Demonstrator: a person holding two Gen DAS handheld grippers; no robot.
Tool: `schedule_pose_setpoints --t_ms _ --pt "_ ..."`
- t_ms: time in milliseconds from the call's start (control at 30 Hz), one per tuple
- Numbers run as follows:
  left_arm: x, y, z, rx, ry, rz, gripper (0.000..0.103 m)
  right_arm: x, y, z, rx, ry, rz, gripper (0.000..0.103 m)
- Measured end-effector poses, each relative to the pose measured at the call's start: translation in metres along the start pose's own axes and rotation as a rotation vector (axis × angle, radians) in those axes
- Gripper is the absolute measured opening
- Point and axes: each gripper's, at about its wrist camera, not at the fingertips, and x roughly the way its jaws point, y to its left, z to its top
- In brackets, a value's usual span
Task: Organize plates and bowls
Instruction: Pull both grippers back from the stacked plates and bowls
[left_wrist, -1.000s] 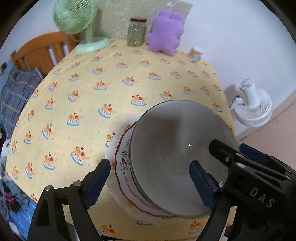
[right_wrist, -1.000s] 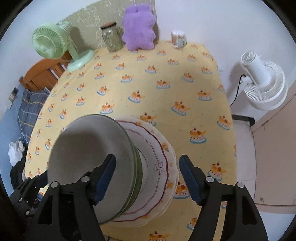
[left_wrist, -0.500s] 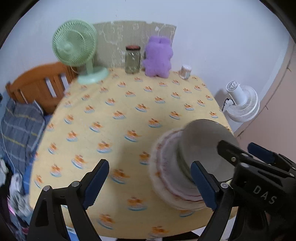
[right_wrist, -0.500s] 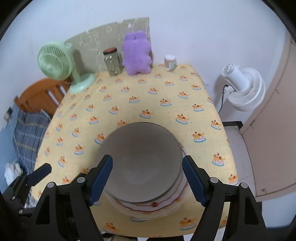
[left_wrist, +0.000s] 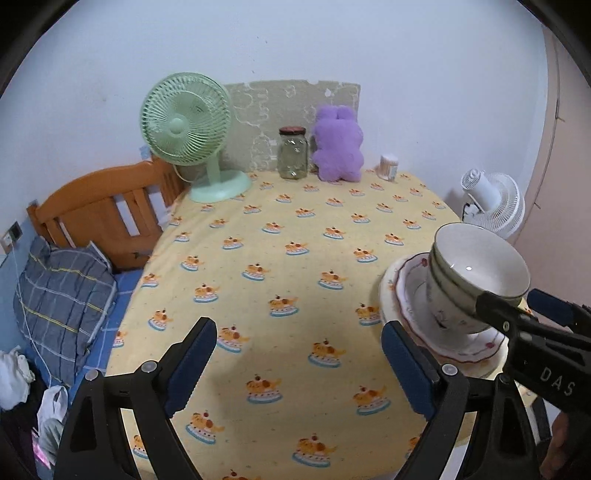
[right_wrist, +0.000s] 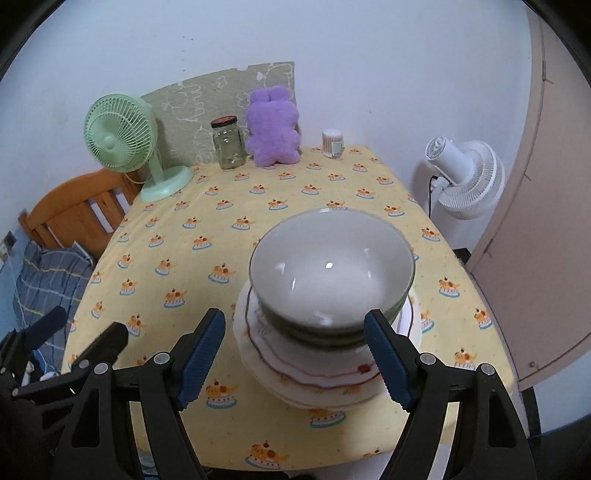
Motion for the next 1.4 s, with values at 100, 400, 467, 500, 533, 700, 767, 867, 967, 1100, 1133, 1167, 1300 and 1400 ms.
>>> schedule_pose_setpoints --t_ms 100,400,467,500,533,700,767,867,967,1100,1133,1167,1300,1400 --pt "-0.003 0.006 -0.01 -0.035 -0.018 0.014 0.093 0.0 0.003 -0.011 -0.012 -0.008 0.001 0.08" --pt "-0.022 0.003 -0.04 -0.038 -0.072 0.021 0.097 -0.013 0.001 -0.044 -0.026 -0.069 -0.007 0.085" --pt "-0.027 0.002 -0.043 -0.037 -0.091 0.026 0.098 -0.016 0.0 -0.047 -0.031 -0.084 -0.009 0.086" --pt "-0.029 0.002 -0.044 -0.039 -0.098 0.029 0.1 -0.018 0.0 -0.047 -0.034 -0.092 -0.009 0.086" --pt "-0.03 0.002 -0.044 -0.043 -0.101 0.029 0.101 -0.019 0.0 -0.048 -0.035 -0.1 -0.009 0.086" --pt "-0.033 0.007 -0.049 -0.075 -0.108 0.032 0.102 -0.023 0.003 -0.051 -0.049 -0.118 -0.007 0.086" --pt "-0.035 0.007 -0.05 -0.078 -0.117 0.031 0.102 -0.024 0.003 -0.051 -0.052 -0.12 -0.007 0.086" --pt "-0.037 0.008 -0.05 -0.087 -0.109 0.018 0.102 -0.026 0.003 -0.051 -0.051 -0.123 -0.011 0.086" --pt "-0.038 0.007 -0.05 -0.084 -0.114 0.02 0.103 -0.028 0.004 -0.051 -0.052 -0.128 -0.014 0.086" --pt "-0.04 0.005 -0.05 -0.075 -0.125 0.026 0.103 -0.03 0.004 -0.05 -0.052 -0.133 -0.018 0.086" --pt "-0.041 0.005 -0.05 -0.075 -0.126 0.025 0.103 -0.03 0.004 -0.05 -0.052 -0.134 -0.019 0.086" --pt "-0.041 0.005 -0.05 -0.074 -0.128 0.025 0.103 -0.03 0.004 -0.05 -0.052 -0.134 -0.018 0.086" --pt "-0.045 0.007 -0.049 -0.077 -0.145 0.032 0.103 -0.031 0.005 -0.05 -0.058 -0.139 -0.015 0.086" --pt "-0.044 0.007 -0.048 -0.077 -0.141 0.03 0.103 -0.031 0.006 -0.049 -0.058 -0.141 -0.017 0.087"
